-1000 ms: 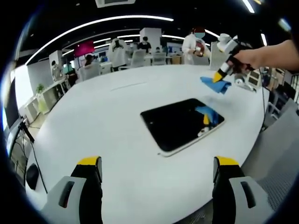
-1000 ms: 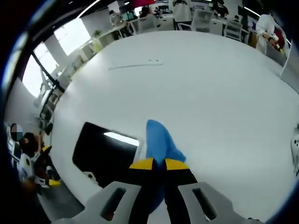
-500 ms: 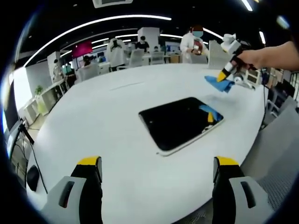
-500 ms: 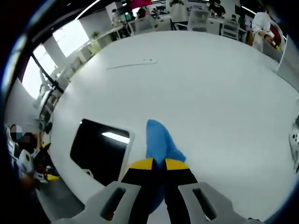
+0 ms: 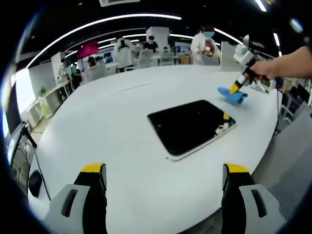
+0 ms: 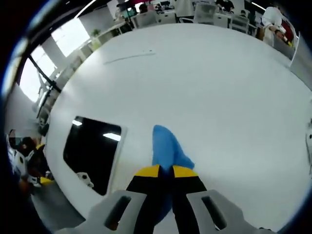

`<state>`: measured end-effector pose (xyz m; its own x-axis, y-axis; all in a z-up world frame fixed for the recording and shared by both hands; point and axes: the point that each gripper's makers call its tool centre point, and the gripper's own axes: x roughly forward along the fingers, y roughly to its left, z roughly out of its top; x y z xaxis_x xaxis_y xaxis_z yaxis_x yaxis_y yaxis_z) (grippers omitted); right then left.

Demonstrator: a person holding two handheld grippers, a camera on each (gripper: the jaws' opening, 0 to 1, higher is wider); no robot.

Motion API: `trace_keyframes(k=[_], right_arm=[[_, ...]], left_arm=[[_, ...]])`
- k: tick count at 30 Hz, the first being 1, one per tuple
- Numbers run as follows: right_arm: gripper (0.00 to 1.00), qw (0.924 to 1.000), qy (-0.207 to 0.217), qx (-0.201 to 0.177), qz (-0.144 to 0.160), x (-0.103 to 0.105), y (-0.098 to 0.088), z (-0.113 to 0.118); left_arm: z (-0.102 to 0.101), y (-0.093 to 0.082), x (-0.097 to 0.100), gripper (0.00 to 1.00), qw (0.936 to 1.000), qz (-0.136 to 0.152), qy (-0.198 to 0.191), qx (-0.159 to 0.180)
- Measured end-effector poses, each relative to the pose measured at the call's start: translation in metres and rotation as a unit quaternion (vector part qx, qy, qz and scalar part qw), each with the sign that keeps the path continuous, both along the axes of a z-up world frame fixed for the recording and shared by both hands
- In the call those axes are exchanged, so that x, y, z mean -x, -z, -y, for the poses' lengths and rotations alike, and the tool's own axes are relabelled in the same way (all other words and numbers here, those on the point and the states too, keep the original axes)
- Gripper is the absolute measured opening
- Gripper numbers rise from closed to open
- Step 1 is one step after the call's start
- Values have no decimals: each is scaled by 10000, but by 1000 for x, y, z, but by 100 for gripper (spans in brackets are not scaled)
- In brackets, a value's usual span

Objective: Wipe the mirror surface with the cleaning cloth until all visible marks leave the cleaned area.

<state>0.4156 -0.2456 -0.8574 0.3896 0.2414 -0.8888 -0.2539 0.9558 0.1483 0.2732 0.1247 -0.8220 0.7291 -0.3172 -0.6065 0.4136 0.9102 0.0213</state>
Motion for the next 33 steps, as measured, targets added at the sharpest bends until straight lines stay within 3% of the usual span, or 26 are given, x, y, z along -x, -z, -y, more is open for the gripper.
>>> trace_keyframes(k=[6, 11, 20, 23, 33], right_arm=[[6, 9997, -138, 170, 85, 6, 8, 5], [14, 9945, -737, 583, 471, -2, 16, 11], [15, 9934, -923, 437, 525, -6, 18, 9], [16, 9899, -1140, 406, 737, -7, 19, 9], [24, 9891, -1081, 433, 896, -6, 18, 9]], left_arm=[[-2, 2, 0, 99, 10000, -54, -29, -30], [-2, 4, 2, 99, 9999, -108, -21, -35], [-2, 7, 3, 99, 9998, -169, -22, -52], [-1, 7, 3, 99, 9998, -178, 4, -60], [-1, 8, 3, 99, 9998, -195, 11, -50]])
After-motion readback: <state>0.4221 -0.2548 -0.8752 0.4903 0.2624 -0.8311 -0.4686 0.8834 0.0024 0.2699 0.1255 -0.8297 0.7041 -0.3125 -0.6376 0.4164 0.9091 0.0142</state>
